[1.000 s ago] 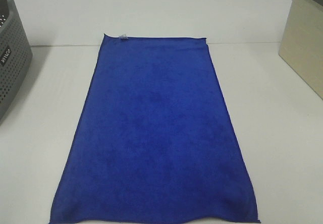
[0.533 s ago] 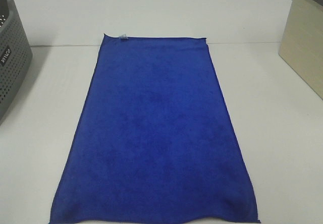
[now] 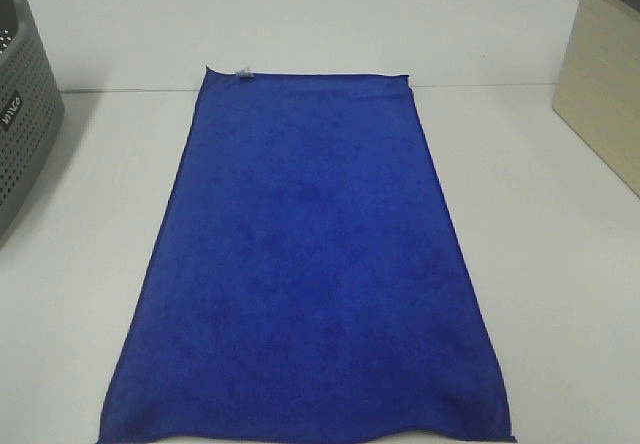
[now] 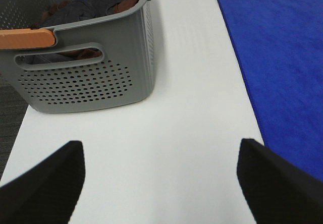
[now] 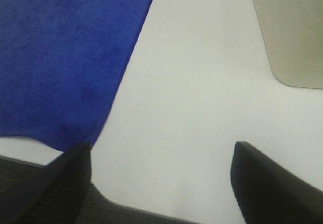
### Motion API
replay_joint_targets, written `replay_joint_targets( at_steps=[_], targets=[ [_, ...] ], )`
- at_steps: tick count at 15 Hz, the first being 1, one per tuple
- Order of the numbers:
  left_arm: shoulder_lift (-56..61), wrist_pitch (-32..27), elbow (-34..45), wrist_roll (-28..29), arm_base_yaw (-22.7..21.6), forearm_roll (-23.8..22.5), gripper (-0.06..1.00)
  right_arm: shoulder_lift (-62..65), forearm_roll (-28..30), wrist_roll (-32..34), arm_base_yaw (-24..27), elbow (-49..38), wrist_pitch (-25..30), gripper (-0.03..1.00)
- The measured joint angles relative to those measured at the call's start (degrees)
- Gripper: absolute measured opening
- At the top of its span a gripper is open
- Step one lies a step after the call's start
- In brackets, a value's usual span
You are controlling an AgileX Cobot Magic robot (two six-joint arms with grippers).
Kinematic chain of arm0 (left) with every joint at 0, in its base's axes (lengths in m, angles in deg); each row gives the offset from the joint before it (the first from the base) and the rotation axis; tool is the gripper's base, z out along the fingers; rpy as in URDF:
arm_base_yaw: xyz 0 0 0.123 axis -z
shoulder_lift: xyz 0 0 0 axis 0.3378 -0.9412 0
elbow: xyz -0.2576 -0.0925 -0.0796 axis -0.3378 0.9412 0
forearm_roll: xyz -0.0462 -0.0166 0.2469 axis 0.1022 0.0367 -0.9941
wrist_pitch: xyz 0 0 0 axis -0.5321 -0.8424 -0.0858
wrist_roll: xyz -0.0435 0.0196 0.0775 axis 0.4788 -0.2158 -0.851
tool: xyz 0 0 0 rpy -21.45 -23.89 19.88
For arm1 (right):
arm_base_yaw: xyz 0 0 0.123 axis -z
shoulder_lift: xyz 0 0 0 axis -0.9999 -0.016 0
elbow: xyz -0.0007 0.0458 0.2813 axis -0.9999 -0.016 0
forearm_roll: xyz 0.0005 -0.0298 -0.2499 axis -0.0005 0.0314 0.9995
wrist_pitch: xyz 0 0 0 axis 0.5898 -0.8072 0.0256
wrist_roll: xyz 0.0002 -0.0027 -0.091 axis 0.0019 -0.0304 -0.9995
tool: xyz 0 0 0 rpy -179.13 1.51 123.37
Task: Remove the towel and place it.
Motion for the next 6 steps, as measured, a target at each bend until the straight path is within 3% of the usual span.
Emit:
replay_joint_targets(
  at_steps=[6],
  targets=[
    [0.00, 0.00, 0.00, 0.00, 0.00, 0.00, 0.78, 0.00, 0.00, 0.00, 0.00, 0.00, 0.00, 0.75]
  ],
)
